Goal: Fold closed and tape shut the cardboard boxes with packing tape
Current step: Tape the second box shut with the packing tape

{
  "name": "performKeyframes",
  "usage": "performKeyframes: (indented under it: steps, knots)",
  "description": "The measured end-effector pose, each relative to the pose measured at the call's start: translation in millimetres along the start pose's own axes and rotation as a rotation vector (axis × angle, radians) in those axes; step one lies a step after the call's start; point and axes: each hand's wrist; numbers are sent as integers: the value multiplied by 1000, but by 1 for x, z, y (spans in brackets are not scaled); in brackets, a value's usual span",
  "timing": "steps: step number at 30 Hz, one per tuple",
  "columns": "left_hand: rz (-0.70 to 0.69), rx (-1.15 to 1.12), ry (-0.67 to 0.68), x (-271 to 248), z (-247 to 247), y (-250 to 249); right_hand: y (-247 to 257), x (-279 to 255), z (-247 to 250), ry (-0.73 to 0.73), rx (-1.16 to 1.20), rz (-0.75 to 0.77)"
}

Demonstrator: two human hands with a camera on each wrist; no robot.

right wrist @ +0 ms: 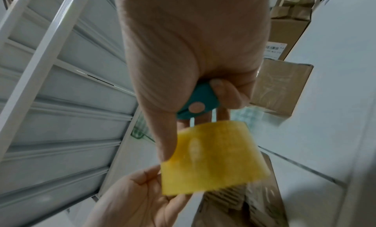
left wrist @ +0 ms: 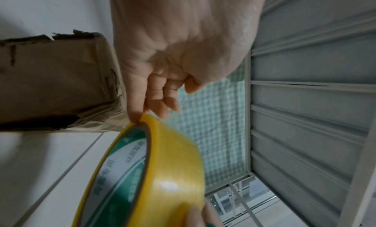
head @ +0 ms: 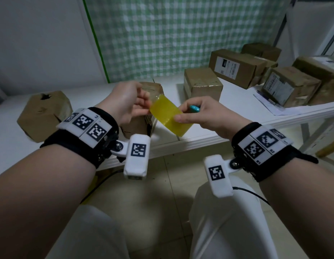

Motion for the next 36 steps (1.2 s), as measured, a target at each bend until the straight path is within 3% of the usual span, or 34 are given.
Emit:
performKeyframes:
  steps: [4, 8, 13, 16, 21, 26, 32, 36]
  knots:
    - [-71, 159, 57, 1, 3, 3, -5, 3, -5, -48, -43, 16]
    - [-156, 407, -36, 5, 7, 5, -4, 6, -10, -63, -78, 15]
    - [-420, 937, -214, -3, 0, 2, 4, 21, -7, -198, -507, 8]
    - [-485, 1014, -254, -2, -1, -8, 7, 25, -2, -211, -541, -60]
    - [-483, 970, -273, 1, 2, -5, 26, 39, 2, -198, -667, -70]
    - [-426, 648, -253, 6, 15, -18, 19, 45, 1, -168, -939, -169]
    - [-252, 401, -174, 9, 33, -12, 18, 59, 2, -181, -845, -197]
    - [-208, 289, -192, 19, 42, -1, 18, 66, 7, -158, -689, -199]
Point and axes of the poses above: each hand's wrist, its own x-axis towards the middle knuckle, its own z-axis out of the back of the hand, y = z × x, and after that the axes turned 5 degrees about y, right-handed
